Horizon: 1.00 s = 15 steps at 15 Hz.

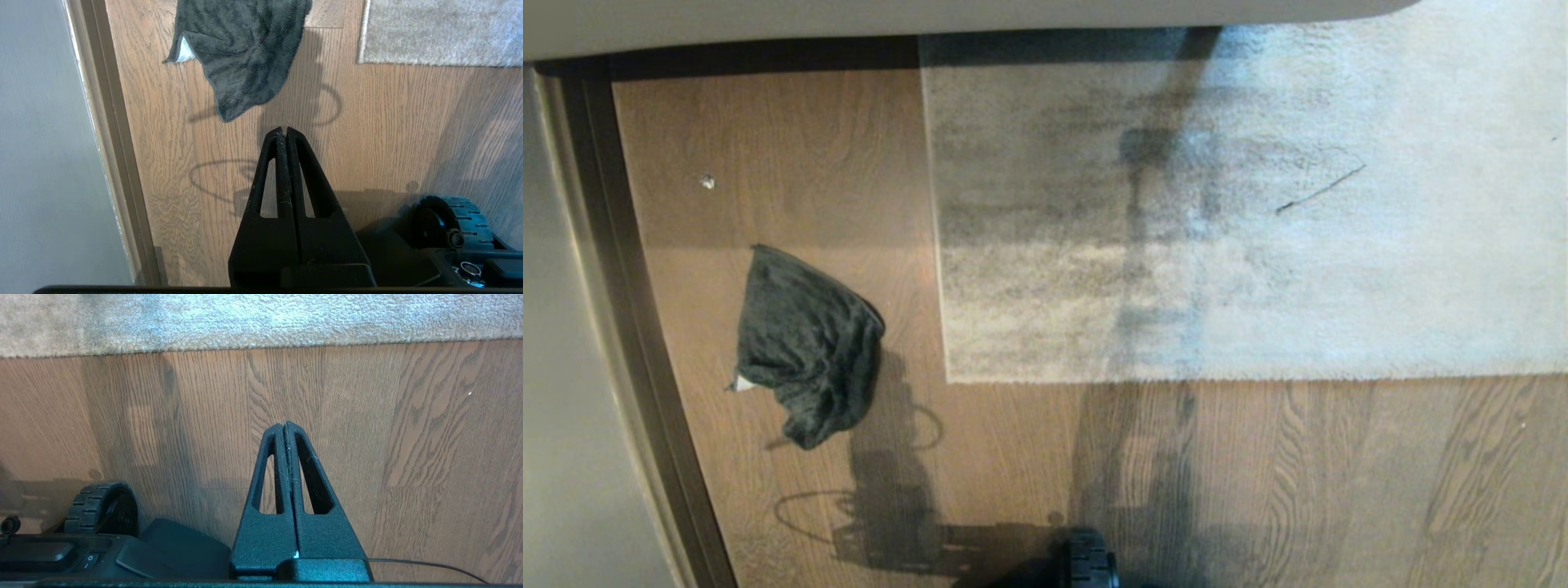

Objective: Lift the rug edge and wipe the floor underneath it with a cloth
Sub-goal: Pick up the rag

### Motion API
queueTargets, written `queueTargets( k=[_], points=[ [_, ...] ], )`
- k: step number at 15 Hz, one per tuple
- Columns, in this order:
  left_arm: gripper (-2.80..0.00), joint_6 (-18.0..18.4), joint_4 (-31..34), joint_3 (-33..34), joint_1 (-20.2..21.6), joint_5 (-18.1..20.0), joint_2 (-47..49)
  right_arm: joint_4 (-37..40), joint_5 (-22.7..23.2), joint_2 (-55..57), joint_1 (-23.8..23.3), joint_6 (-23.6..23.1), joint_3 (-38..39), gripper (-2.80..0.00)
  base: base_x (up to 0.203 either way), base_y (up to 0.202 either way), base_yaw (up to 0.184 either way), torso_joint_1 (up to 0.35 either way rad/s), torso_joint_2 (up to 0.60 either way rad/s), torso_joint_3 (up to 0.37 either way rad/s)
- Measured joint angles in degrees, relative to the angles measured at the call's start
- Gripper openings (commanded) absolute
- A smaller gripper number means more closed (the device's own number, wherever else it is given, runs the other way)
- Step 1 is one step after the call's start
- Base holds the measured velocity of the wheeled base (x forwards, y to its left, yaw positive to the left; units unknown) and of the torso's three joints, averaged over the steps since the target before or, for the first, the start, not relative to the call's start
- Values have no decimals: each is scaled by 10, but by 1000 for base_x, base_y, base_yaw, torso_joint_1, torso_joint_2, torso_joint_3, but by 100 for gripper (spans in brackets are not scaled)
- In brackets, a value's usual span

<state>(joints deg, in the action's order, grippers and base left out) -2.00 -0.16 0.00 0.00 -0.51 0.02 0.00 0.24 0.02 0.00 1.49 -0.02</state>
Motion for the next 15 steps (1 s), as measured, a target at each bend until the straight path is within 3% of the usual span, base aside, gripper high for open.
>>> queueTargets(
  k=[15],
  points=[
    [-280,-16,-1,-8,0,4,8,0,0,0,0,0,0,-280,0,0,0,0,0,0]
  ],
)
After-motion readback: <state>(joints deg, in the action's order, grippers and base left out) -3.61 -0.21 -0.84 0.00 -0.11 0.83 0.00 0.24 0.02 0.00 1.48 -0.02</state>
